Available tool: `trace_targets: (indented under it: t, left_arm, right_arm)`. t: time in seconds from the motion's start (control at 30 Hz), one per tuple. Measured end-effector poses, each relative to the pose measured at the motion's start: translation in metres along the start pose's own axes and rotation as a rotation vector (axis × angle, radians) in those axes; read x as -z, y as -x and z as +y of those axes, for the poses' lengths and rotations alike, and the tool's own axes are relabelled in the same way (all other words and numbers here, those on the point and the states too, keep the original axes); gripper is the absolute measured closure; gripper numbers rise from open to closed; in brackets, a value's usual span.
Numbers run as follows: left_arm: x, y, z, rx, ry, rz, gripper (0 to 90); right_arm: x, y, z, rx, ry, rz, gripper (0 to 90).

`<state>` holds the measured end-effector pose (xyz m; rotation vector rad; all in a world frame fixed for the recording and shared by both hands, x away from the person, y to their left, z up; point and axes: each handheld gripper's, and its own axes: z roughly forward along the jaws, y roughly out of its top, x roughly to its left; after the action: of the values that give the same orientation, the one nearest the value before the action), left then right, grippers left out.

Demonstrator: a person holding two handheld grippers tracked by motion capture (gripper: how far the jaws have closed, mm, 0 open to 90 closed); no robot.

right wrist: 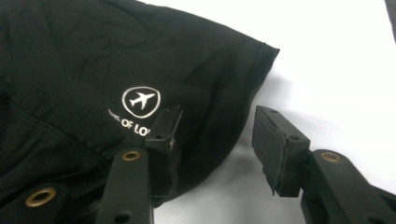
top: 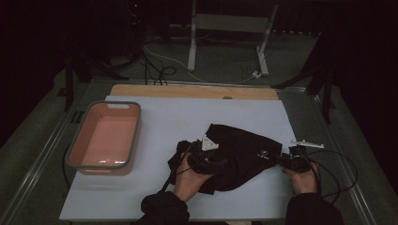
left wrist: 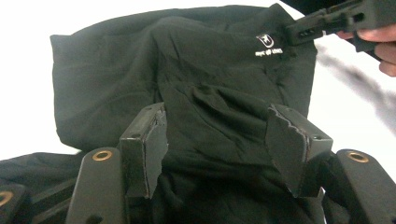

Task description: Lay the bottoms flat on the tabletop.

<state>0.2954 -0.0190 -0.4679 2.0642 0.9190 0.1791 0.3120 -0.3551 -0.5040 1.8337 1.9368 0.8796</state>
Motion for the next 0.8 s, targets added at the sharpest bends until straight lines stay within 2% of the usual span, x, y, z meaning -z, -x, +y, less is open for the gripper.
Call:
trace_targets:
  t: [0.13, 0.27, 0.33, 0.6, 0.8]
  left_arm:
    - [0.001, 0.007, -0.005, -0.014, -0.013, -0.018, 38.4]
    - [0.001, 0.015, -0.009, -0.036, -0.029, -0.038, 37.4]
    - [0.003, 0.019, -0.010, -0.049, -0.034, -0.051, 37.0]
    - [0.008, 0.036, -0.015, -0.073, -0.034, -0.093, 37.6]
    - [0.011, 0.041, -0.019, -0.078, -0.038, -0.093, 41.7]
  right_arm:
    - [-0.005, -0.002, 0.000, 0.011, -0.024, -0.014, 61.3]
    - [-0.008, -0.005, 0.000, 0.044, -0.038, -0.012, 79.2]
    - [-0.007, -0.006, 0.001, 0.051, -0.030, -0.012, 84.4]
    - [-0.004, -0.007, 0.005, 0.059, 0.004, -0.015, 85.6]
    - [-0.003, -0.011, 0.007, 0.070, 0.014, -0.015, 85.5]
